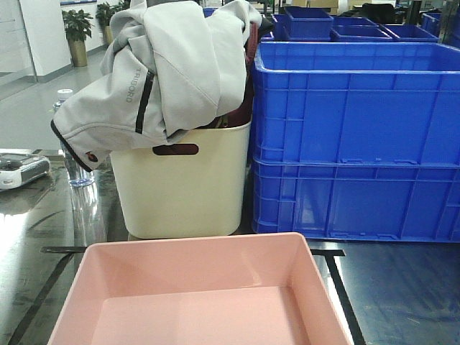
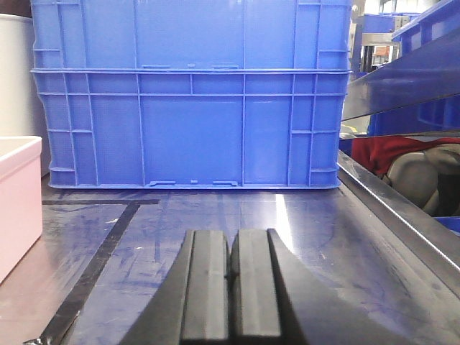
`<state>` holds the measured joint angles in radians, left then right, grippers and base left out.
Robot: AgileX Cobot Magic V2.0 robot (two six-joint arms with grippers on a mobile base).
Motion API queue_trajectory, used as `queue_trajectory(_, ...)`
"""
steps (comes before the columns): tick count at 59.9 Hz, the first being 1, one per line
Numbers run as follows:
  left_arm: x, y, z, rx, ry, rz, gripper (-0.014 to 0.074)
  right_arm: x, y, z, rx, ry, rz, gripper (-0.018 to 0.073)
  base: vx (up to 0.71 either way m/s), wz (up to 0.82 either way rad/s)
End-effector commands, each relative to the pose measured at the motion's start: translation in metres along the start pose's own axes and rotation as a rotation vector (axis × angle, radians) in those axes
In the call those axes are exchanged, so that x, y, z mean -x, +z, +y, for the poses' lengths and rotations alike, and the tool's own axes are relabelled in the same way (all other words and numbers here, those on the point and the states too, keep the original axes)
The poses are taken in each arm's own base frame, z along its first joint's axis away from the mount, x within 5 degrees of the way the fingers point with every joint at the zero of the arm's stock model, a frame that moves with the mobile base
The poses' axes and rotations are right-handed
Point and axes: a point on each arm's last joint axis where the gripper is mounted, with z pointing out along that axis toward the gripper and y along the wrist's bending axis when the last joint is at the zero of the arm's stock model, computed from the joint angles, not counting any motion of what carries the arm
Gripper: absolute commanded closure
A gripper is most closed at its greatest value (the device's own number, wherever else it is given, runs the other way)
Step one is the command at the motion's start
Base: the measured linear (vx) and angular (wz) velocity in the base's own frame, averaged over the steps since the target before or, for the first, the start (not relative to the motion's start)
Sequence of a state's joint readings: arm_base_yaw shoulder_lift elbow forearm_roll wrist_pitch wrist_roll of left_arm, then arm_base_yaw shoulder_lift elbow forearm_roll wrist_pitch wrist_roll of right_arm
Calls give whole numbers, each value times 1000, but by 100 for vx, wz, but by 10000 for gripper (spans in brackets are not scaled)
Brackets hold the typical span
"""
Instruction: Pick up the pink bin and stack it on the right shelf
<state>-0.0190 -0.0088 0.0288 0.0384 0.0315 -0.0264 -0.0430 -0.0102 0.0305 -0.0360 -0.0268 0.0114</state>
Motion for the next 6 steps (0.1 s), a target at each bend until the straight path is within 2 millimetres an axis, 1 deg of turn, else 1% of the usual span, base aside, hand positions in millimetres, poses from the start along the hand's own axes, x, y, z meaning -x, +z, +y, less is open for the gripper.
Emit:
queue_trajectory(1, 4, -1, 0, 0, -8, -89, 602, 8, -1, 0, -6, -23, -96, 568, 0, 0)
queue_trajectory(6, 4, -1, 0, 0, -8, -89, 602, 8, -1, 0, -6, -23, -96, 568, 0, 0)
